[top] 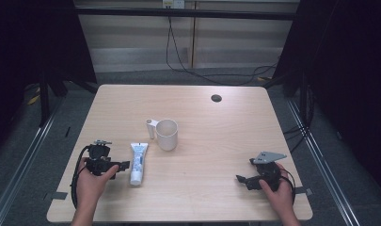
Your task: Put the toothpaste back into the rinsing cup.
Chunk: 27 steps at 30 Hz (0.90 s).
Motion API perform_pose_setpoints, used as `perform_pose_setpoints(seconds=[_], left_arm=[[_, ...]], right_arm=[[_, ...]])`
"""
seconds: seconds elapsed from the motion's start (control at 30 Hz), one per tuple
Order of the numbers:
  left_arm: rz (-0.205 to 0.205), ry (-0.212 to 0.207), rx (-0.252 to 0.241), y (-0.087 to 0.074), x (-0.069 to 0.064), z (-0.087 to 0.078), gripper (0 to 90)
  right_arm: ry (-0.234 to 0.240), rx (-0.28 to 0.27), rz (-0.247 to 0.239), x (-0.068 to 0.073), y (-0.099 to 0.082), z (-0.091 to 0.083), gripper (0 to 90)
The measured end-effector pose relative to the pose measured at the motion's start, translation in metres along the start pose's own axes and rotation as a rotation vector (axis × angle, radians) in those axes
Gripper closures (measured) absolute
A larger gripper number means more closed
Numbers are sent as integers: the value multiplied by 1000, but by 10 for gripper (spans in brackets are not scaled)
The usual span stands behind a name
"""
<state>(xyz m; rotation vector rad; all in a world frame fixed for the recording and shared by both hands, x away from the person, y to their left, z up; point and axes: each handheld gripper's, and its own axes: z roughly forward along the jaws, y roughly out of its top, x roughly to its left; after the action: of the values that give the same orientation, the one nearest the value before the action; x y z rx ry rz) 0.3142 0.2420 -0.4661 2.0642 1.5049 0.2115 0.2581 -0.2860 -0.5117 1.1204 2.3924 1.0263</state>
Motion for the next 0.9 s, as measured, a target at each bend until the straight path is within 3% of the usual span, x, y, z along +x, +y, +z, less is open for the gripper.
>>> perform_pose_setpoints(seconds=[0.57, 0.9], left_arm=[[-28, -28, 38, 22, -5, 0, 201], [-19, -32, 49, 31, -7, -2, 202]], right_arm=[[0, -1, -1, 0, 0, 0, 102], [2, -1, 0, 0, 0, 0, 102]])
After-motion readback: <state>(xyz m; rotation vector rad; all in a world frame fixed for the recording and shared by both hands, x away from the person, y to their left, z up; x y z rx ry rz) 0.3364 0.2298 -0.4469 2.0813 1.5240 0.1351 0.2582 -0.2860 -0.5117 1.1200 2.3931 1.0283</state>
